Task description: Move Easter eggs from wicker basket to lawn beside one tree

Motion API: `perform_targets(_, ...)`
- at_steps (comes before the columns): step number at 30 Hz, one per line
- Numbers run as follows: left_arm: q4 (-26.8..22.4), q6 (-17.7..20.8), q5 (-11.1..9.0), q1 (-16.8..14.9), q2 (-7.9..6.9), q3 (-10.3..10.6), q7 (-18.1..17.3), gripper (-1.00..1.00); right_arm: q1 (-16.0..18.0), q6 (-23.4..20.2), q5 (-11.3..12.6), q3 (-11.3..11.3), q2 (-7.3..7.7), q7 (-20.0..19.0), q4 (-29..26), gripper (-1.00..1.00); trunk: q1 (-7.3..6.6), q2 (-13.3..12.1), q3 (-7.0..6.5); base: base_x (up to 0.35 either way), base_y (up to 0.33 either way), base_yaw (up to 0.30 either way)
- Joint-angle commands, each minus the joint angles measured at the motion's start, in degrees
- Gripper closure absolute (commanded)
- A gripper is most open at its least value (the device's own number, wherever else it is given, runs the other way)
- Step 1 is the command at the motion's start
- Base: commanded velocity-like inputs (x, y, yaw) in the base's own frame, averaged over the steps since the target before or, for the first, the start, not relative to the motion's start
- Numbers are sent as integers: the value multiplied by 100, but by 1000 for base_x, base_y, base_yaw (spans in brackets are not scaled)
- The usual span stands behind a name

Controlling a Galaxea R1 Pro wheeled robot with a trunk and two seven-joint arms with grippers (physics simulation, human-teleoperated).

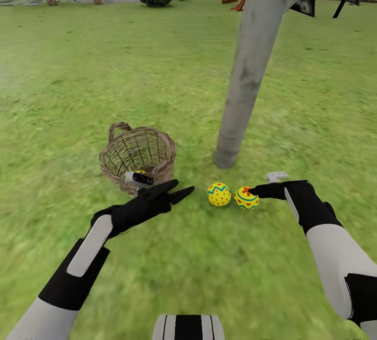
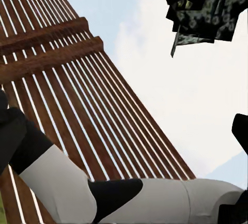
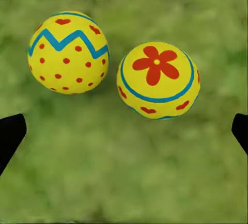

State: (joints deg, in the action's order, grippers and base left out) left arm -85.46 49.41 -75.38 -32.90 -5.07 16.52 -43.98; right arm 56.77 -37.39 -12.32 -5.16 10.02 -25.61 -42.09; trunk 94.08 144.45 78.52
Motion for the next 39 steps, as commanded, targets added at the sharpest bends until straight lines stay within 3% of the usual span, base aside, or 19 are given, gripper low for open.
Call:
perform_targets(1,8,20,-21,-3,-70,-98,-36,-100,1,-15,-68,-20,0,-315,-10,-100,-6,0,-19,-110,16,280)
perform_targets(4,12,7,-20,13,-293,-241,-59,-100,1,-14,-61,-20,6,-582,-10,-100,-14,-4,-86,-24,3,291)
perform_targets(9,49,-9,-12,30,-321,-409,-61,-100,1,-20,-57,-43,67,-609,-11,-100,-16,-5,-108,-2,0,293)
perform_targets(11,63,-12,-14,35,-320,-489,-61,-100,1,-22,-53,-196,76,-611,-11,-100,-16,-5,-108,0,0,294)
perform_targets(12,74,-16,-16,37,-319,-516,-63,-100,1,-23,-52,-418,73,-611,-10,-100,-16,-5,-108,0,0,294)
perform_targets(14,82,-18,-19,37,-319,-528,-64,-100,1,-23,-53,-613,71,-613,-14,-100,-16,-5,-108,0,0,294)
perform_targets(19,83,-19,-20,38,-316,-542,-66,-100,1,-28,-51,-783,41,-646,-89,-100,-16,-5,-108,0,0,294)
perform_targets(23,83,-20,-18,38,-311,-544,-67,-100,-7,-125,-37,-792,30,-1078,-315,-100,-16,-5,-108,0,0,294)
perform_targets(24,83,-20,-17,38,-311,-544,-67,-100,-8,-445,-45,-797,42,-1425,-396,-100,-16,-5,-108,0,0,294)
perform_targets(26,86,-20,-17,38,-310,-544,-67,-100,-13,-645,-44,-800,54,-1677,-534,-100,-16,-5,-108,0,0,294)
perform_targets(27,89,-20,-14,38,-310,-544,-65,-100,-69,-810,-43,-805,58,-1950,-756,-100,-16,-5,-108,0,0,294)
perform_targets(31,86,-20,-19,38,-310,-544,-67,-100,-368,-1407,-45,-942,44,-2436,-1701,-100,-16,-5,-108,0,0,294)
perform_targets(34,84,-20,-20,38,-310,-544,-67,-100,-659,-1896,-48,-1251,24,-2538,-2916,-100,-16,-5,-108,0,0,294)
perform_targets(36,85,-20,-20,38,-310,-544,-67,-100,-704,-1999,-51,-1329,16,-2550,-3465,-100,-16,-5,-108,54,53,294)
perform_targets(39,90,-25,-20,38,-300,-533,-61,-100,-717,-2028,-55,-1365,17,-2539,-3646,-100,-16,-5,-108,175,154,294)
